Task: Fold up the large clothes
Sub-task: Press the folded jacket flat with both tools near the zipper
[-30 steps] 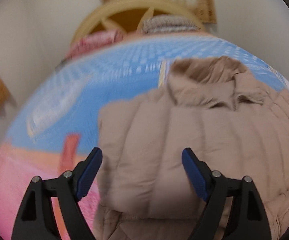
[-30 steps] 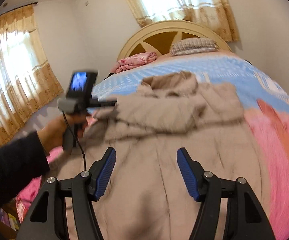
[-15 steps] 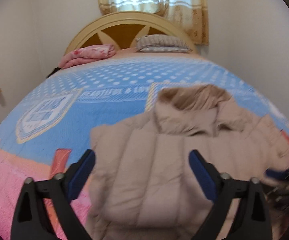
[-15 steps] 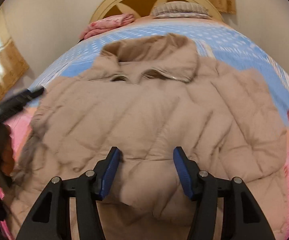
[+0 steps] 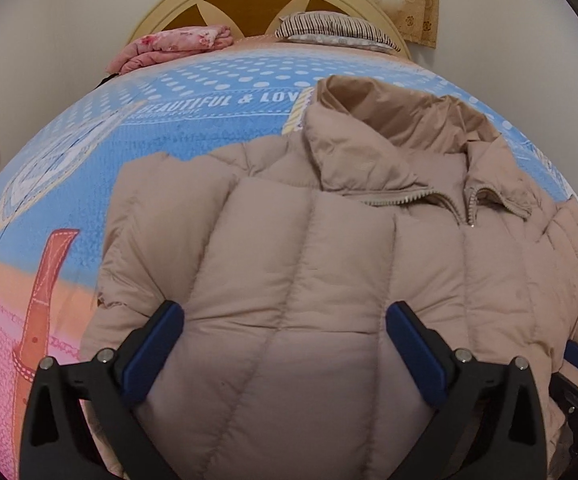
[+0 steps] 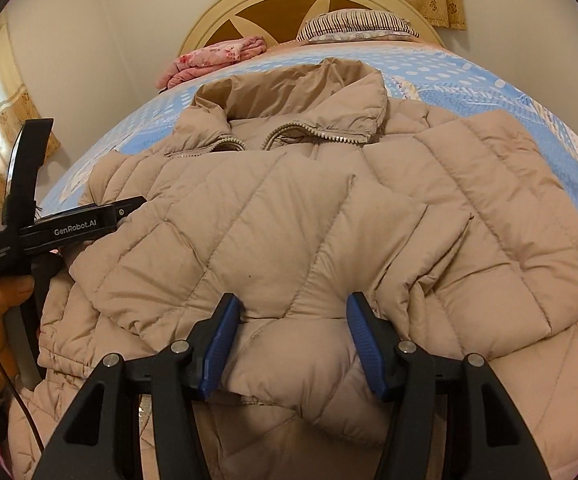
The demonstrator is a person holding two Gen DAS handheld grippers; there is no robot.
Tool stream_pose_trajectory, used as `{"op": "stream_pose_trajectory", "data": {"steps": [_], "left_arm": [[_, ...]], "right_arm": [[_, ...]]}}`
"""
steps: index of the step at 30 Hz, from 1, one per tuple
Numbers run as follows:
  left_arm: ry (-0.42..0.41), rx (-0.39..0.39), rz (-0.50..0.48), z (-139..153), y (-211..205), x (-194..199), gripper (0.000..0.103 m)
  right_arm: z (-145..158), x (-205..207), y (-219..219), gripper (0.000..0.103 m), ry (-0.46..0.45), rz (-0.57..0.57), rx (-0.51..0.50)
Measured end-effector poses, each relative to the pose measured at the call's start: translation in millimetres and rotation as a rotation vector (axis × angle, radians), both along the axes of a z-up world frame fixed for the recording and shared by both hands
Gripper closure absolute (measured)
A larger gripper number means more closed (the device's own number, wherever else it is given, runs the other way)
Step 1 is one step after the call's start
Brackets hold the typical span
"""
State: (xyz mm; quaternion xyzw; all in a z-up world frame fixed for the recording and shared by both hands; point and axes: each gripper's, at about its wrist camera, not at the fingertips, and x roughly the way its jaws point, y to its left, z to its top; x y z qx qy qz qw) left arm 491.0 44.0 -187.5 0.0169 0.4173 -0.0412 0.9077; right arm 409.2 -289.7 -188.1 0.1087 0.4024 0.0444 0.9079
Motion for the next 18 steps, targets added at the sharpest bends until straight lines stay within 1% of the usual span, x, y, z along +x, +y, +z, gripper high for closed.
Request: {"op": "stream_pose_trajectory", "data": {"steps": [7, 10, 11, 16, 18], "left_arm": [[-0.005, -0.007, 0.005, -1.4, 2.4, 0.5, 0.0], [-0.007, 0.002, 0.006, -2.6, 1.6, 0.0, 0.0], [-0.008, 0.003, 0.007, -2.7, 1.6, -0.4, 0.0], [-0.01, -0.002, 0.006, -3.5, 2.7, -0.3, 0.0], [-0.011, -0.003, 0.006, -3.5, 3.1, -0.5, 0.0]], "right_arm": [[-0.2, 0.1, 1.4, 0.046, -0.001, -0.003, -0.014], [8.8, -1.5, -0.8, 0.046, 0.001, 0.003, -0.003], [16.7, -4.0, -1.4, 0.046, -0.01, -0.002, -0.006], [70.9, -15.7, 3.8, 0.046, -0.147, 0.001, -0.006], [83.5, -9.9, 8.3, 0.046, -0.165, 0.016, -0.012]]}}
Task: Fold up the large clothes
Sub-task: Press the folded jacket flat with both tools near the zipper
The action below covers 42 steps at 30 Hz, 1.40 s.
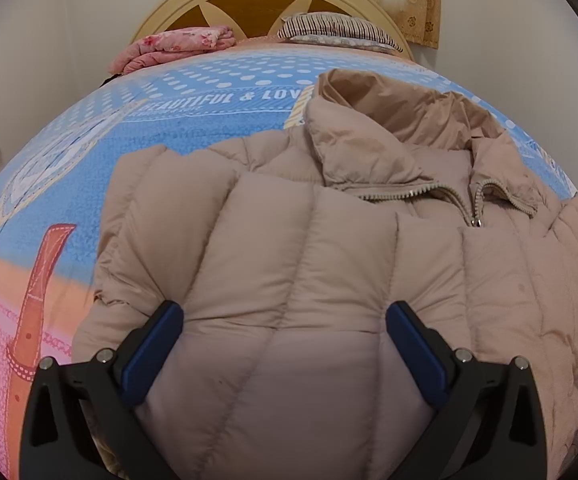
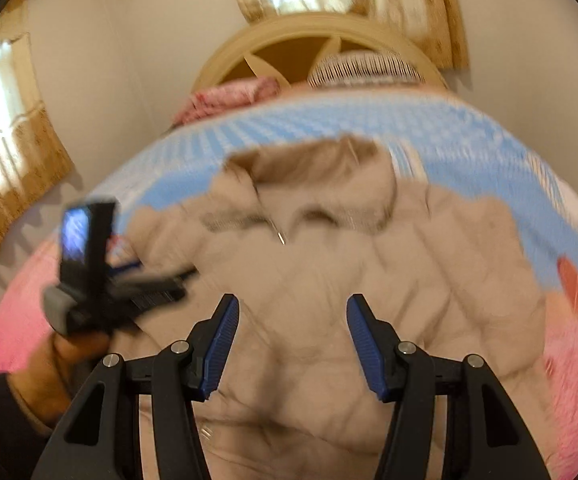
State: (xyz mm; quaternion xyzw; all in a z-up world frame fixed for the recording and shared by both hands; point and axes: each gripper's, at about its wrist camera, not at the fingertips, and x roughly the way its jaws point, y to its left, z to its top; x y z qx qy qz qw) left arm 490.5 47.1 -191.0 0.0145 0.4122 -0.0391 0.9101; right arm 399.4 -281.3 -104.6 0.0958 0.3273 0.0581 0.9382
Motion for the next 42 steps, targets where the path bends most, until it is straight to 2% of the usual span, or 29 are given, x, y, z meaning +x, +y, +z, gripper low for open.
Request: {"op": "stream_pose_trajectory", "data": {"steps": [3, 6, 9, 18, 36, 40, 42], "left_arm": [[0.0, 0.001, 0.0, 0.1, -0.4, 0.3, 0.0], [0.0, 0.001, 0.0, -0.3, -0.3, 0.4, 0.0], [0.0, -0.001, -0.001, -0.4, -0.2, 0.2, 0.0], [0.0, 0.002, -0.001, -0.4, 0.1, 0.4, 0.0], [0.021, 0.027, -0.006, 1.0, -2.3, 3.2, 0.0], [0.022, 0.048, 0.003, 16.3, 0.1, -1.4, 0.0], [-0.019, 0.053, 0.019, 31.8, 5.0, -7.0, 0.0]], "right_arm": [[-5.2, 22.3, 9.3, 0.046, 0.041, 0.027, -0.032], [-30.5, 41.3, 9.8, 0.046, 0.134, 0.04, -0.011], [-57.1, 49.9, 2.1, 0.046, 0.187, 0.024, -0.007], [-82.3, 49.6, -0.6, 0.046, 0.184, 0.041, -0.003], [-86.4, 48.4, 3.0, 0.046, 0.174, 0.035, -0.024], [-86.4, 44.8, 0.3, 0.046, 0.164, 0.035, -0.009], [-86.5, 43.0, -2.9, 0.046, 0.156, 0.036, 0.009]]}}
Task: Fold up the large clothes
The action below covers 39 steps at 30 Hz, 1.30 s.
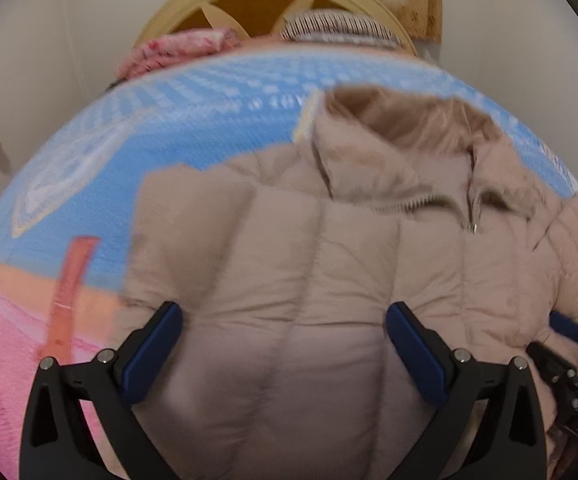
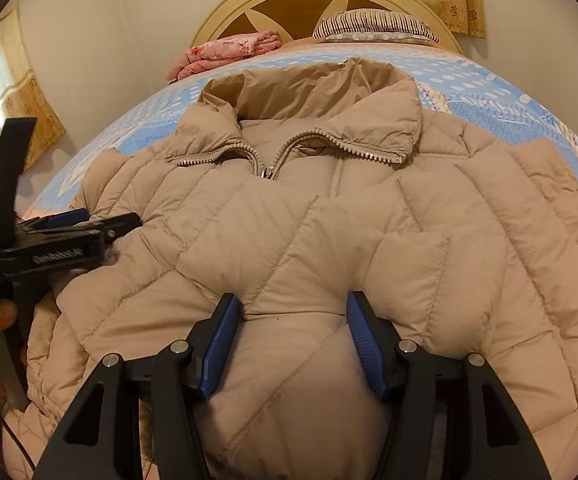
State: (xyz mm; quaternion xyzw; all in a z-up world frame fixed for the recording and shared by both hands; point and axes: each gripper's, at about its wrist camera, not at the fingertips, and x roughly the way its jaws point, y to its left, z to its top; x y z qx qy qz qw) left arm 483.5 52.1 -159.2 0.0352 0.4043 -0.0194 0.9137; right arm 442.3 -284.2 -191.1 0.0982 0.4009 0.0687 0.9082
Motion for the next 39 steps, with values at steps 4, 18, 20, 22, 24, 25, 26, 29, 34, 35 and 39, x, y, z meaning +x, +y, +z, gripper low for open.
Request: {"op": "stream_pose_trajectory", "data": {"steps": [4, 18, 20, 22, 24, 25, 26, 29, 34, 35, 39], "left_arm": [[-0.083, 0.007, -0.002, 37.0, 6.3, 4.1, 0.0], [0.081, -0.105, -0.082, 24.7, -45.9, 118.7, 0.001], [0.13, -0.138, -0.059, 17.3, -50.6, 127.1, 0.015], [0.177, -0.201, -0.071, 13.5, -52.3, 132.6, 0.032], [0.212, -0.212, -0.071, 11.9, -59.0, 135.0, 0.041], [0.217, -0.222, -0.078, 13.8, -61.1, 134.0, 0.05], [0.229, -0.257, -0.088, 17.7, -63.0, 132.9, 0.051], [0.236, -0.426, -0.093, 36.5, -59.5, 128.9, 0.051], [0.233, -0.422, -0.127, 53.7, -68.8, 121.5, 0.047], [0.249, -0.406, -0.148, 54.5, -72.3, 115.7, 0.045], [0.201, -0.155, -0.176, 58.8, -78.5, 99.5, 0.035]], "right_arm": [[0.4, -0.2, 0.2, 0.046, -0.007, 0.0, 0.008], [0.4, -2.8, -1.5, 0.045, -0.026, 0.001, 0.029], [0.3, -3.7, -2.6, 0.045, -0.029, 0.002, 0.037], [-0.2, -3.6, -3.3, 0.045, -0.031, 0.002, 0.044], [-0.3, -3.5, -3.6, 0.045, -0.034, 0.002, 0.05], [-0.3, -3.6, -3.3, 0.045, -0.035, 0.001, 0.052], [-0.3, -3.6, -3.6, 0.045, -0.036, 0.002, 0.056], [0.1, -4.1, -3.4, 0.045, -0.039, 0.001, 0.062], [0.0, -5.6, -3.0, 0.045, -0.042, 0.001, 0.068], [0.1, -5.6, -2.9, 0.045, -0.043, 0.001, 0.069], [0.1, -5.7, -3.1, 0.045, -0.045, 0.001, 0.069]]}}
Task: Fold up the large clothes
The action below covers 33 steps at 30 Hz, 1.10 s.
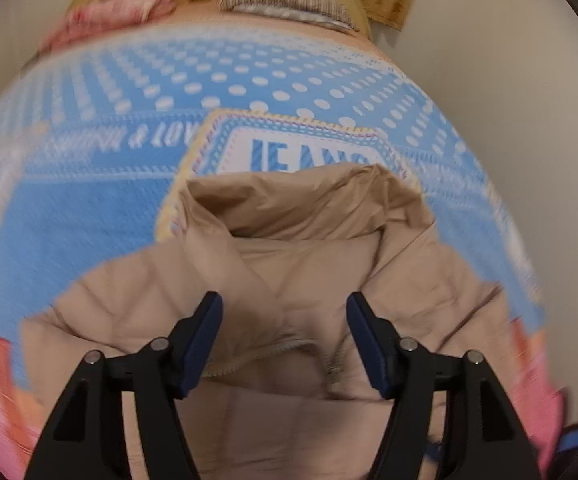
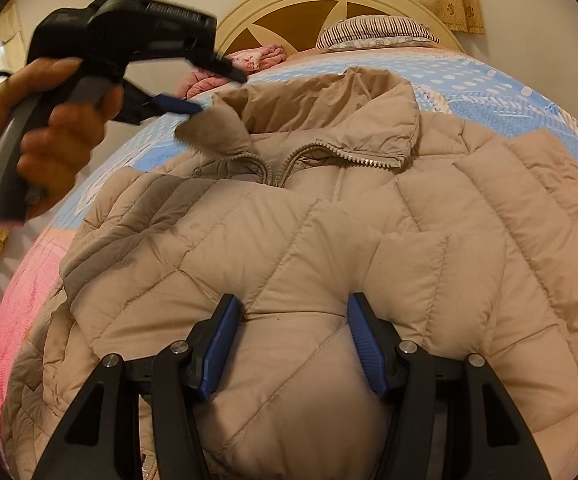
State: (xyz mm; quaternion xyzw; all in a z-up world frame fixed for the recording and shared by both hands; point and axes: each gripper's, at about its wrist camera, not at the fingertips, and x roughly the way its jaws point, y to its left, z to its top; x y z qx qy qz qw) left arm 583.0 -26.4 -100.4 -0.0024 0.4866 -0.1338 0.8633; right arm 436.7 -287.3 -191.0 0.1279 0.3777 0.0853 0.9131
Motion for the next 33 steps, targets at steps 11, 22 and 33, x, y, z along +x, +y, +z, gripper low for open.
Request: {"op": "stream_pose_trajectory", "data": {"steps": [11, 22, 33], "left_arm": [[-0.221, 0.332, -0.114, -24.0, -29.5, 45.6, 0.01], [-0.231, 0.326, -0.163, -33.4, -29.8, 40.0, 0.095], [-0.306, 0.215, -0.111, -45.1, 5.5, 8.8, 0.098]], "right_arm": [[-0.1, 0.5, 0.2, 0.044, -0.003, -0.001, 0.0], [-0.8, 0.5, -1.6, 0.044, -0.008, 0.001, 0.021], [15.5, -7.7, -22.4, 0.044, -0.034, -0.029, 0.142]]}}
